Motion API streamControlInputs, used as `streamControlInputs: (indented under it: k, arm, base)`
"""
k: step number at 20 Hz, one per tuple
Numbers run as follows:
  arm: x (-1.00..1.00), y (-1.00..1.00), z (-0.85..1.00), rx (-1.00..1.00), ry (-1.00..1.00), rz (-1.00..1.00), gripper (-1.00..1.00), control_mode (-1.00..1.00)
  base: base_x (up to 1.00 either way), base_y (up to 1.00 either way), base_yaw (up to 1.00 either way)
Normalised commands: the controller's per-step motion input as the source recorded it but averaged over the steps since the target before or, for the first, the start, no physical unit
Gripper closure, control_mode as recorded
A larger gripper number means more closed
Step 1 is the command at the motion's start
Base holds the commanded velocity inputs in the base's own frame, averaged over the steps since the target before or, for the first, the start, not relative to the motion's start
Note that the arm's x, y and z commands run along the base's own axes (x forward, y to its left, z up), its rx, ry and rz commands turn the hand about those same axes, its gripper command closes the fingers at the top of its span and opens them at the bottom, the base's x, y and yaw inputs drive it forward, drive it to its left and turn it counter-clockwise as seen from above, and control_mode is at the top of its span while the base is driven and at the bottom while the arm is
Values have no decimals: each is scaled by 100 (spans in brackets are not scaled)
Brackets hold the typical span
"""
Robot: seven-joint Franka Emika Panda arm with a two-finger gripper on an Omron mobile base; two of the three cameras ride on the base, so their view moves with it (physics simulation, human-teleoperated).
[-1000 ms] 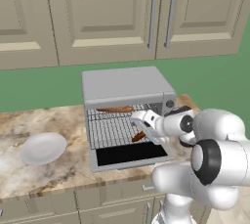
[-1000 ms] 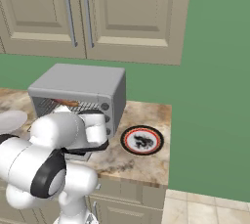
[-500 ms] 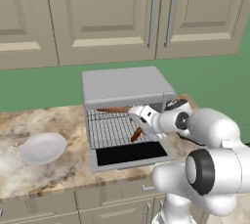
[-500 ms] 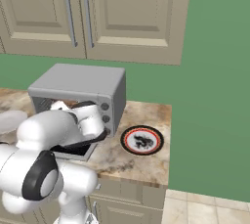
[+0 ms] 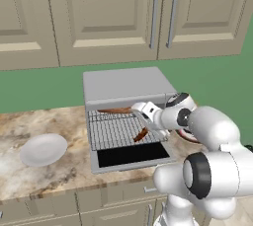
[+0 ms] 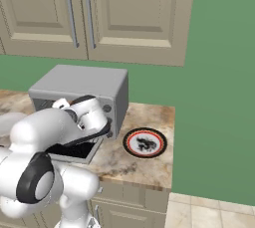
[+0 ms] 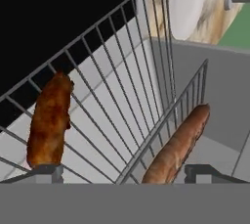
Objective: Open the toaster oven door. Place the baguette on the top rack in the toaster oven and place the chicken drumstick on the bottom rack.
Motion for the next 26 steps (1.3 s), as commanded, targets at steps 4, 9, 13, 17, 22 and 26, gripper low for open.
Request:
streamControlInputs:
  k: [4,9,13,17,22,26]
  arm:
    - [-8,-35,34,0,3,0,-100,-100]
    - [-59,-4,51,0,8,1,-100,-100]
    - [-69,45,74,-10,25,2,-100,-100]
    - [-41,61,97,-22,39,0,-100,-100]
    - [-32,54,46,-26,43,0,-100,-100]
    - [-3,34,4,-27,49,0,-100,-100]
  base:
    - [0,0,0]
    - [0,0,0]
    - [0,0,0]
    - [0,0,0]
    - [0,0,0]
    - [0,0,0]
